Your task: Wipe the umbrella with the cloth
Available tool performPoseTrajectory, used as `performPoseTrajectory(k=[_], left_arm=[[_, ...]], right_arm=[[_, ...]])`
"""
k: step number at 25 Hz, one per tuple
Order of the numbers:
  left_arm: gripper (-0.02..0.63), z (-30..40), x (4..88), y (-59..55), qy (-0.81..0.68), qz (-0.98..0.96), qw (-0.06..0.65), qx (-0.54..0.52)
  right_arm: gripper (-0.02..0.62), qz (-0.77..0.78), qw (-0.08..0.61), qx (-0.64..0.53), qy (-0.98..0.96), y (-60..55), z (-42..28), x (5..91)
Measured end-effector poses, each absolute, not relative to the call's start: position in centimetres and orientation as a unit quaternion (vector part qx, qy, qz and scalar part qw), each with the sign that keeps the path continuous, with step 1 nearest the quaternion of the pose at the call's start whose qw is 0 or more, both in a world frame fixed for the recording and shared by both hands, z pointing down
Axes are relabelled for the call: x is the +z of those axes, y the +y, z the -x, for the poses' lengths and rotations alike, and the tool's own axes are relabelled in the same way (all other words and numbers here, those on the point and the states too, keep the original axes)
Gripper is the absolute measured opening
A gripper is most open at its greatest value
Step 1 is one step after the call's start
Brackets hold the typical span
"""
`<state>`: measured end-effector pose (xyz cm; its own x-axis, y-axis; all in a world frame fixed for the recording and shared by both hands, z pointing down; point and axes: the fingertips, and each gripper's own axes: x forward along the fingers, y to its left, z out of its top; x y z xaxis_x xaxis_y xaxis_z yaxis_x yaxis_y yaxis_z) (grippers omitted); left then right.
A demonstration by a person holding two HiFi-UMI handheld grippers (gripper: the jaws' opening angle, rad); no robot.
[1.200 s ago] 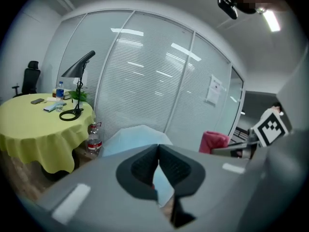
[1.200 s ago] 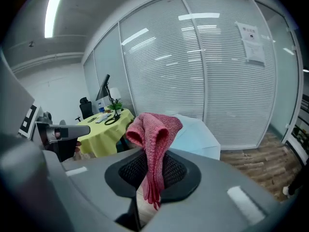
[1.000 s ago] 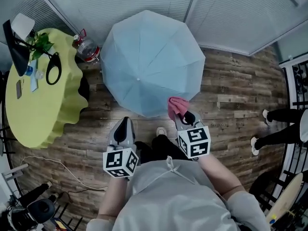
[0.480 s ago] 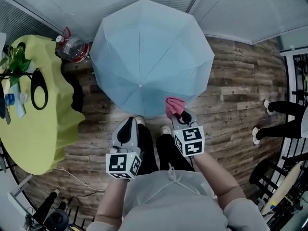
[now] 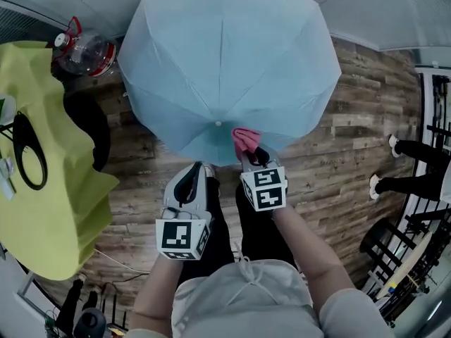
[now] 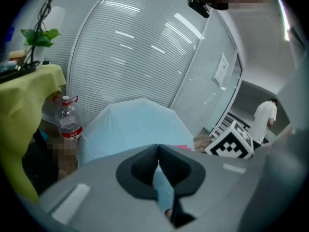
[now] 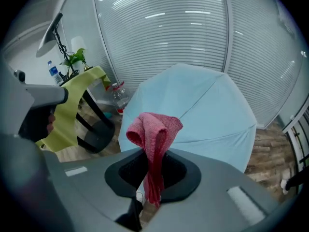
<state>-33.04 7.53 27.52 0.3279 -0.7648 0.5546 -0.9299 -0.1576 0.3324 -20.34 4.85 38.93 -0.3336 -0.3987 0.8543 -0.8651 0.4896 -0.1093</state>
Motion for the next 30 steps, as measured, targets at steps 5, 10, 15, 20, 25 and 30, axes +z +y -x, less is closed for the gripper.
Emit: performPoseTrajectory(k=[5, 10, 15, 20, 25, 30], left_arm=[[0.008, 35.1, 32.5, 6.6, -0.576, -0.726, 0.355, 0.124], [0.008, 37.1, 36.1, 5.0, -0.601, -0.707, 0.349, 0.129], [0.008, 36.3, 39.4, 5.9, -0.620, -0.677, 0.372, 0.139], [0.008, 32.8, 41.8, 6.7, -0.620, -0.667, 0.381, 0.159], [0.008, 31.4, 43.2, 4.5, -0.630, -0.658, 0.375, 0.173], [0.008, 28.3, 43.6, 2.3, -0.621, -0.665, 0.374, 0.180]], right_arm=[[0.057, -0.379, 0.416, 0.303, -0.769, 3.4, 23.2, 45.1], [0.057, -0.373, 0.423, 0.316, -0.763, 2.1, 24.5, 49.6], [0.057, -0.339, 0.428, 0.299, -0.783, 1.5, 25.1, 52.0], [0.058, -0.309, 0.426, 0.298, -0.796, -0.1, 24.0, 53.0], [0.060, -0.280, 0.418, 0.305, -0.809, -1.3, 22.5, 52.7], [0.061, -0.271, 0.417, 0.310, -0.810, -2.8, 20.2, 52.1]])
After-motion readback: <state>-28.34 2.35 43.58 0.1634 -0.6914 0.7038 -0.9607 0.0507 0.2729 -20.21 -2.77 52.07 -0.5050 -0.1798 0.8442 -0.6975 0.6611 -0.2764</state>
